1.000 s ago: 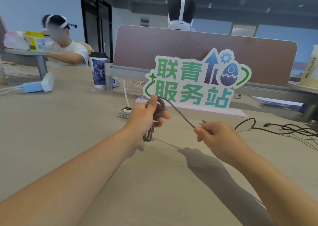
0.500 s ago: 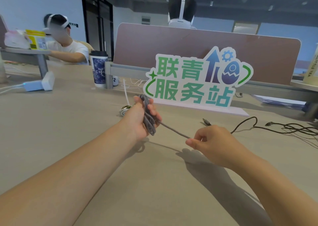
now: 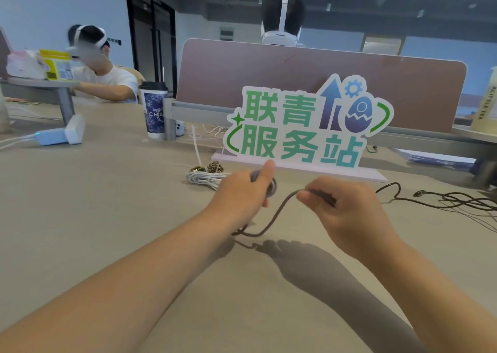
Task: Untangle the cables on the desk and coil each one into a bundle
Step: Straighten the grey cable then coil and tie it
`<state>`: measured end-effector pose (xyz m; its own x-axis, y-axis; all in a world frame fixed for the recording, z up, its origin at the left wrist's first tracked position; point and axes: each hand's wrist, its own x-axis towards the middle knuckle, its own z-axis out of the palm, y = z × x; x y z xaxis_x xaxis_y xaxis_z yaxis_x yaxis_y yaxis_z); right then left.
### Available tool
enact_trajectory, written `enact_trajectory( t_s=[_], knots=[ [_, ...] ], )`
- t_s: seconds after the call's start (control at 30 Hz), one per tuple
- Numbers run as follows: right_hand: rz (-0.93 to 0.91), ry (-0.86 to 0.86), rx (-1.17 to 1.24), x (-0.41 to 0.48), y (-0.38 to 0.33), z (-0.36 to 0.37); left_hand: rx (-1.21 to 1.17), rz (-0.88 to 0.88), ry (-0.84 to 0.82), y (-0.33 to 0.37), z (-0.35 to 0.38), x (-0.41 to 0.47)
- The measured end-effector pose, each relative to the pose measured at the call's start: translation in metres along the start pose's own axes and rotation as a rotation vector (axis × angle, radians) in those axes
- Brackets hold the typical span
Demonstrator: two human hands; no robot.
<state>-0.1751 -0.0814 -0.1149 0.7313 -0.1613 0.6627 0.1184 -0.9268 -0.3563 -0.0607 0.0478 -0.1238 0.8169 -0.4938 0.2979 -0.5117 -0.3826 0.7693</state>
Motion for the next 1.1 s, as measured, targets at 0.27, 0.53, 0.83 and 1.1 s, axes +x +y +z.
enact_trajectory(
  t_s=[0.27, 0.53, 0.83, 1.1],
  knots=[
    [0.163, 0.063, 0.058, 0.001, 0.006, 0.007, -0.398, -0.029, -0.700, 0.007, 0.027, -0.021],
    [0.329, -0.126, 0.037, 0.006, 0.004, 0.005, -0.506, -0.111, -0.311, -0.004, 0.010, -0.004],
    [0.398, -0.433, -0.087, 0.003, 0.004, 0.007, -1.460, -0.477, -0.059, -0.008, -0.013, 0.019],
    [0.203, -0.416, -0.153, 0.000, -0.005, 0.005, -1.092, -0.537, 0.192, -0.024, -0.021, 0.028]
  ],
)
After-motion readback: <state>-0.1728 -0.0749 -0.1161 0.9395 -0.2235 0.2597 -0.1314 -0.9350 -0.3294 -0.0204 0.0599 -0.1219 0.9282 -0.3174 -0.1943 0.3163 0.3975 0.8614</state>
